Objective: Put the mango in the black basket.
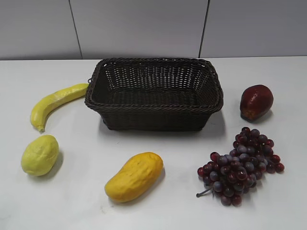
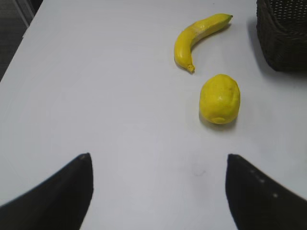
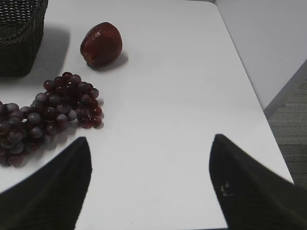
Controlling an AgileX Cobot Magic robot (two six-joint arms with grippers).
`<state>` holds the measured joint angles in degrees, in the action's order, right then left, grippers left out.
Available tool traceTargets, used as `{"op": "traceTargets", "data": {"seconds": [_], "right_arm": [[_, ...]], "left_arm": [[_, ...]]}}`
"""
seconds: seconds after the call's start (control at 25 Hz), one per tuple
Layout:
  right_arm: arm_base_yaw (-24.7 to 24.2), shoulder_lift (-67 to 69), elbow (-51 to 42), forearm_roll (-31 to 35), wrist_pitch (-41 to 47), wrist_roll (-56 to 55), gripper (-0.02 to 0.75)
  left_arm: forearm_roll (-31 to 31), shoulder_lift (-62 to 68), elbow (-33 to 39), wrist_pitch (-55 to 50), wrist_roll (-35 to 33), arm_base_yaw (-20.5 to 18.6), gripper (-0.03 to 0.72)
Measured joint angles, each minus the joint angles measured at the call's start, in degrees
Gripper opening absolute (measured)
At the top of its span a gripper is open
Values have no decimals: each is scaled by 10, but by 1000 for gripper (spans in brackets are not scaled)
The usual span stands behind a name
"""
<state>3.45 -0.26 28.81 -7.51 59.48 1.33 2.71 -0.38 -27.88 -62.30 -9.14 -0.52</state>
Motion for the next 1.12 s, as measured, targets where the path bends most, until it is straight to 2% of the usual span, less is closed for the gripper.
{"op": "traceTargets", "data": {"seconds": [0.4, 0.72, 0.84, 0.96, 1.12], "right_arm": [[0, 0, 0, 0, 0, 0, 589], [0, 0, 0, 0, 0, 0, 589], [0, 0, 0, 0, 0, 0, 589], [0, 0, 0, 0, 1, 0, 589], [0, 0, 0, 0, 1, 0, 589]], "left_arm": [[2, 11, -5, 13, 0, 0, 630], [51, 169, -59, 175, 0, 3, 622], [71, 247, -86, 236, -17, 14, 622], [119, 339, -128, 253, -61, 33, 620], [168, 462, -188, 251, -115, 89, 615]]}}
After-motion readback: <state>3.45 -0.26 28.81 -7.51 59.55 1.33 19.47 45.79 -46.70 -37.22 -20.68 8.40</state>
